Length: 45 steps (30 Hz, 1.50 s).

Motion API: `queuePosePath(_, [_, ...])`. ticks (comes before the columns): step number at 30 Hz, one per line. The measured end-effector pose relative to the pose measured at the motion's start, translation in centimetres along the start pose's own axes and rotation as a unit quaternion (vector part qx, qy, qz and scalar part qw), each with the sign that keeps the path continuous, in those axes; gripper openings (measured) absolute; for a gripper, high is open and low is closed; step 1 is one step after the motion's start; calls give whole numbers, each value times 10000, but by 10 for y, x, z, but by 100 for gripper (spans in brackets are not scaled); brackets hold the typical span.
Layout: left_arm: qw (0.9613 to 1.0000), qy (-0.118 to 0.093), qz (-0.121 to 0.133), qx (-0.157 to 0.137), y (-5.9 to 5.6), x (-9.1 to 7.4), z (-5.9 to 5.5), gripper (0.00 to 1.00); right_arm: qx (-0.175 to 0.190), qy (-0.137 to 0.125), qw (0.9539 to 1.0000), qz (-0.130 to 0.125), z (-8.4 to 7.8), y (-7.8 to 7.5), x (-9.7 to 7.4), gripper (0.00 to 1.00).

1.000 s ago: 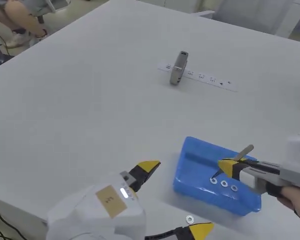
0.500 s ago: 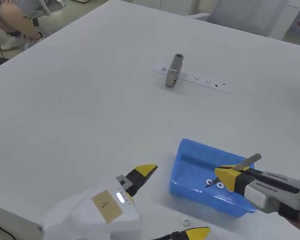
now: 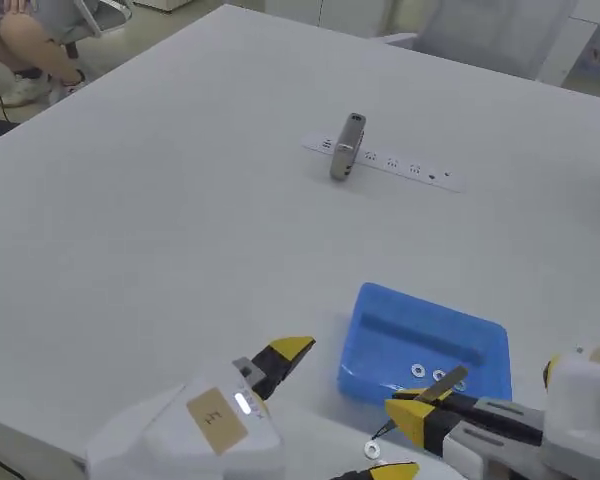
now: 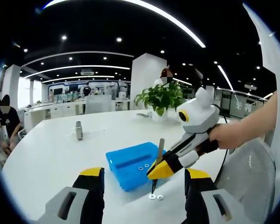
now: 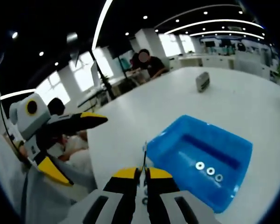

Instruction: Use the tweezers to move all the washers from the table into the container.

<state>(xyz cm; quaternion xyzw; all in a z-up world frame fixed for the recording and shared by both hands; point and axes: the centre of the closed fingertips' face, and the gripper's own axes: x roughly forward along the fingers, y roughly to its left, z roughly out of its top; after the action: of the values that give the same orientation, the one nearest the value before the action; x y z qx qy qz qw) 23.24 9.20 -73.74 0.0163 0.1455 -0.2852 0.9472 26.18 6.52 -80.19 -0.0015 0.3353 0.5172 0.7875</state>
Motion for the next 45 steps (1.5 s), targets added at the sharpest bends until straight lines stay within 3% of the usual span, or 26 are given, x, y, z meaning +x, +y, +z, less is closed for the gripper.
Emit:
queuePosePath(8, [10000, 33, -2, 28, 0, 0, -1, 70, -30, 162, 9998, -98, -14, -7, 5, 4])
queuePosePath(17, [10000, 65, 18, 46, 1, 0, -2, 69, -167, 209, 9996, -96, -14, -4, 8, 4])
queuePosePath(24, [9999, 103, 43, 68, 1, 0, -3, 69, -484, 346, 9982, -65, -19, 1, 9, 4])
queuePosePath(29, [9999, 93, 35, 68, 1, 1, -3, 68, -1241, 525, 9909, 28, -22, 6, 12, 5])
queuePosePath(31, [9999, 94, 28, 74, 1, 1, -3, 68, -1388, 556, 9888, 39, -23, 9, 13, 5])
queuePosePath(36, [9999, 86, 37, 69, 2, 1, -3, 68, -1598, 600, 9853, 79, -25, 14, 15, 5])
queuePosePath(39, [9999, 82, 46, 72, 2, 1, -3, 68, -1578, 603, 9856, 69, -25, 13, 15, 4])
queuePosePath(45, [9999, 71, 46, 80, 2, 0, -3, 68, -1998, 682, 9774, 61, -27, 14, 13, 3])
